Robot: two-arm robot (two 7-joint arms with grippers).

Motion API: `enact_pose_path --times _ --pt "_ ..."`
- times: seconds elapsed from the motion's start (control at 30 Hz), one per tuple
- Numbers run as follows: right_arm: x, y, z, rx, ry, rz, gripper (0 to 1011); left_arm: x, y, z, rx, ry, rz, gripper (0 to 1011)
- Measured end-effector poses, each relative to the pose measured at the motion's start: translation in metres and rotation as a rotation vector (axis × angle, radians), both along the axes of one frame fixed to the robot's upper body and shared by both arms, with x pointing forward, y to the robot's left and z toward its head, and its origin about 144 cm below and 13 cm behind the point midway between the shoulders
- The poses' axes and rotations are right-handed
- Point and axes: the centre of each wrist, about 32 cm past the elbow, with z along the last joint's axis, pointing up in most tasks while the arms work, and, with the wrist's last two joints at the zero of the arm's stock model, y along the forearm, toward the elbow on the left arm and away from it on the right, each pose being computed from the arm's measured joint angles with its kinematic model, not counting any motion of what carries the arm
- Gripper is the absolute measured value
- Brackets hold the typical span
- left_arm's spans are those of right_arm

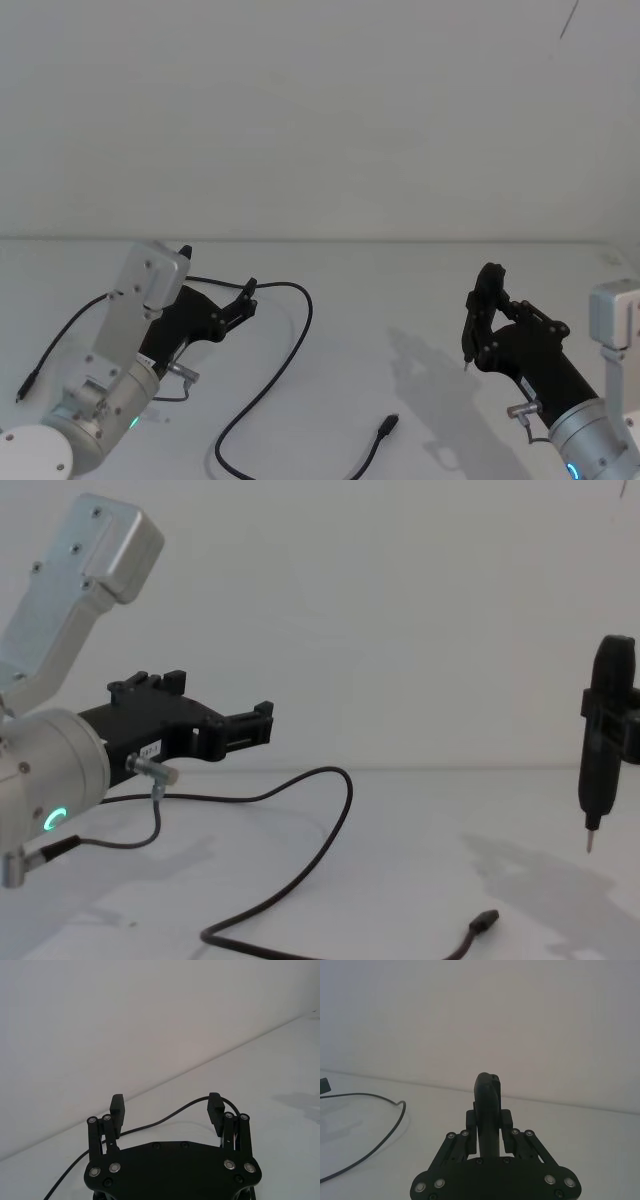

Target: Pick up the data cable with the one hand.

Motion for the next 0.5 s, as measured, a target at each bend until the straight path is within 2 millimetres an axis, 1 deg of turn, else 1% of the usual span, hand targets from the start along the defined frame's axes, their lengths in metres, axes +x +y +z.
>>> enact_pose_path --times 0.5 --pt "0.0 0.0 0.0 0.0 0.0 0.0 283 -0.0001 -0.0001 0.0002 0.0 -0.001 -0.001 1001"
